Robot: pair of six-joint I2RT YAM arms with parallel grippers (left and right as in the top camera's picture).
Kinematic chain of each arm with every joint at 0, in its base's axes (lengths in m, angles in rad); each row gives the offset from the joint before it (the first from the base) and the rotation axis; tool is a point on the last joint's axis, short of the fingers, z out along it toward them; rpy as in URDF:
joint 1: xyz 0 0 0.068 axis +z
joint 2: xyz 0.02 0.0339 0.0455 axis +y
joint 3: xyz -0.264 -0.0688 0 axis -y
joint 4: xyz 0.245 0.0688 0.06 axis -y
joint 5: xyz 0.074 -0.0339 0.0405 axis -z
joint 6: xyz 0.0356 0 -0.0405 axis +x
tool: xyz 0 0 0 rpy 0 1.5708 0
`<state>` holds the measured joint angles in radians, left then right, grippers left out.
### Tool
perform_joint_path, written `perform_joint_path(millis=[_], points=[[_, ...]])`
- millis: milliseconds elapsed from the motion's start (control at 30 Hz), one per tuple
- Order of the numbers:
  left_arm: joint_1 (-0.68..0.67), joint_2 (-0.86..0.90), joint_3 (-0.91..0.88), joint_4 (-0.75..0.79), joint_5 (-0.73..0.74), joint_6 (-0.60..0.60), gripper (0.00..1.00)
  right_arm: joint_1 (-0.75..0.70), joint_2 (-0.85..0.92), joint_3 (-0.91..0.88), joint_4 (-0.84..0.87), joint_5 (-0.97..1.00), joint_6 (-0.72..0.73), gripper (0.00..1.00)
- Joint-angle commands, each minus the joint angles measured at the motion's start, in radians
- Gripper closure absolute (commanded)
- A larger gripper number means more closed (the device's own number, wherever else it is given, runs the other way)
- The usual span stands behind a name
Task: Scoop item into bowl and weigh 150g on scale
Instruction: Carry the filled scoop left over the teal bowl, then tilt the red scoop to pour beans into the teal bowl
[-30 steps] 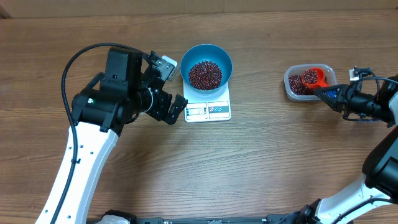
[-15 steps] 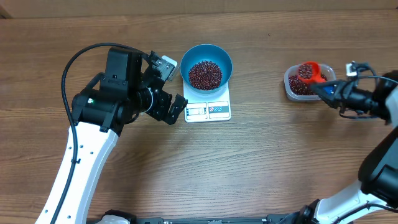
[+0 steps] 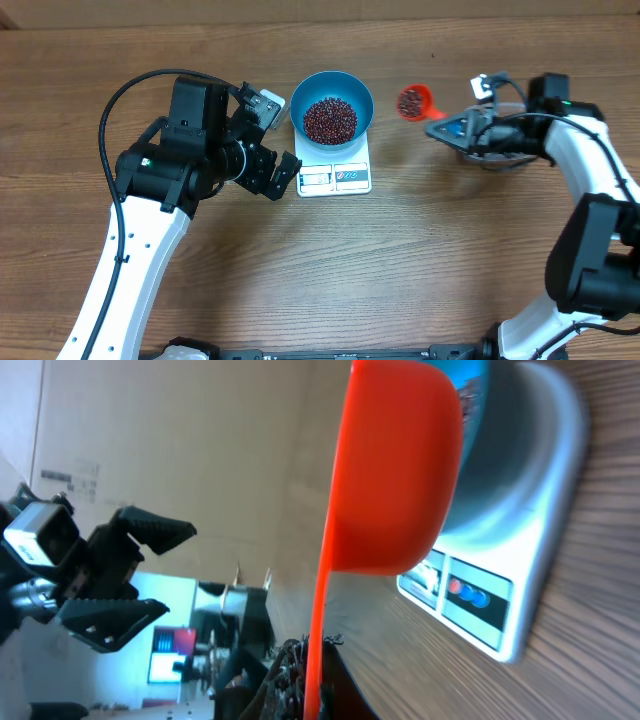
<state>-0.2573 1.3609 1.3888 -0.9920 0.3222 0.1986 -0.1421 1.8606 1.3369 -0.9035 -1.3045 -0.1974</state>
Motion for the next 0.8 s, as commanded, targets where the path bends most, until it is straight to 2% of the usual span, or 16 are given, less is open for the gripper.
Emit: perform_joint_path(millis=[0,133,300,567,767], points=[[0.002,0.007,0.014,0.002,0.007,0.015,0.0,0.074,-0.033,0.007,0.081,-0.01,0.178,0.96],[0.002,0.007,0.014,0.002,0.007,0.015,0.0,0.176,-0.033,0.036,0.192,0.111,0.328,0.96],[0.002,0.007,0.014,0.002,0.007,0.015,0.0,0.296,-0.033,0.107,0.22,0.325,0.412,0.96],[0.002,0.007,0.014,0.002,0.007,0.015,0.0,0.484,-0.033,0.238,0.137,0.892,0.397,0.96],[0.002,0.007,0.014,0.002,0.007,0.015,0.01,0.597,-0.033,0.297,0.105,1.238,0.288,0.96]])
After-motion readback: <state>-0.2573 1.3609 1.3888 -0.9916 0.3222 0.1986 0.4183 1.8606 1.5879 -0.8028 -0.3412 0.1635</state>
